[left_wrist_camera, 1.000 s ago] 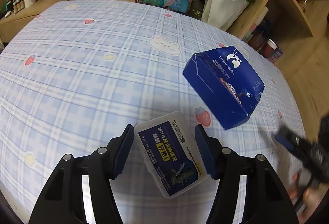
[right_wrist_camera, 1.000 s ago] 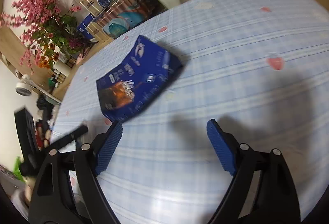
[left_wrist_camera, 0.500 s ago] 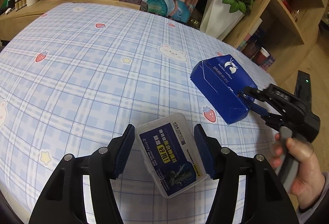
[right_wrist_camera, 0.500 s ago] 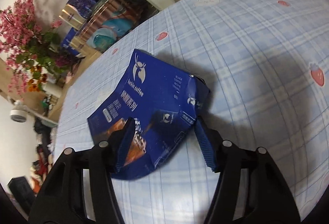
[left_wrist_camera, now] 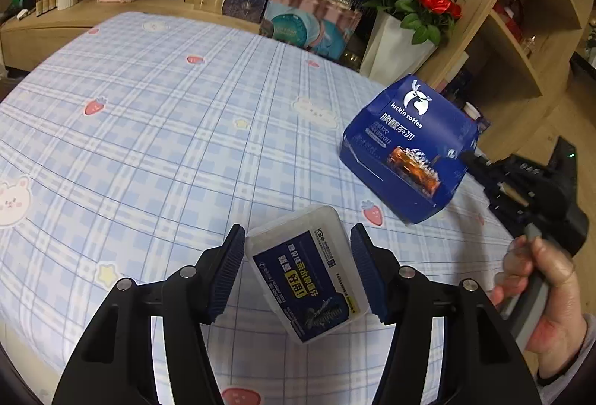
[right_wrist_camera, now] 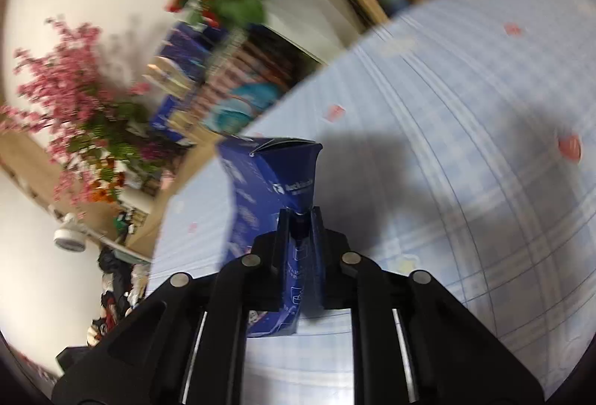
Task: Collect trash
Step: 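Grasp the clear plastic box with the left gripper while the right gripper grasps the blue coffee bag, then carry the box and coffee bag over the bin and open both grippers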
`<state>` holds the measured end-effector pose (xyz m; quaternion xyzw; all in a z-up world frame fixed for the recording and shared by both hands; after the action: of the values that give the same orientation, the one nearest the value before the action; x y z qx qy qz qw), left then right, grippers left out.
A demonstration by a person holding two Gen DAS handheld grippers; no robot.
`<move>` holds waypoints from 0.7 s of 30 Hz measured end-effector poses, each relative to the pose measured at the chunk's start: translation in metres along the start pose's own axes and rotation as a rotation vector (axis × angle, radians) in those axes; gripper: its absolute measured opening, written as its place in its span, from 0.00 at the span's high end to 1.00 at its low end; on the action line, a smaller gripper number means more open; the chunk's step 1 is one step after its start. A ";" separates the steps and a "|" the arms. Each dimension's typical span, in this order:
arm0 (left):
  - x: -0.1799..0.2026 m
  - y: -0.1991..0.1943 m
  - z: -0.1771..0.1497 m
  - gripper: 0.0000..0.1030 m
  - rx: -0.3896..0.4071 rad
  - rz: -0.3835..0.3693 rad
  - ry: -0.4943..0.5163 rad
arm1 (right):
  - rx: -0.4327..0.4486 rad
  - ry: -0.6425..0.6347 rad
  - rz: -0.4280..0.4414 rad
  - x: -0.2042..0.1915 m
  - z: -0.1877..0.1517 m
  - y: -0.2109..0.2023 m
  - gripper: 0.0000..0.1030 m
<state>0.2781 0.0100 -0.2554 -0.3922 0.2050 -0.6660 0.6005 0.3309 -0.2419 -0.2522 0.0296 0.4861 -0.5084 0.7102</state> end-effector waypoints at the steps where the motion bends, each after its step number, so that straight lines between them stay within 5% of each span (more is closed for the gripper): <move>1: 0.001 -0.005 0.000 0.45 0.007 -0.003 0.003 | 0.009 -0.022 0.016 -0.009 0.003 -0.007 0.87; 21: 0.026 -0.103 -0.012 0.45 0.092 -0.088 0.046 | 0.056 -0.328 0.045 -0.092 -0.020 -0.114 0.87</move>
<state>0.2040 0.0031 -0.1786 -0.3572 0.1707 -0.7093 0.5833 0.2311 -0.2224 -0.1452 -0.0233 0.3486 -0.5037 0.7901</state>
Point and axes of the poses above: each gripper's, at about its wrist camera, not at the fingertips, and y roughly the way its jaws point, x to its right, z to its top, the point moved 6 cm from there along y, roughly the way its jaws point, and after that the axes turned 7 degrees about z, right-handed, at the moved point
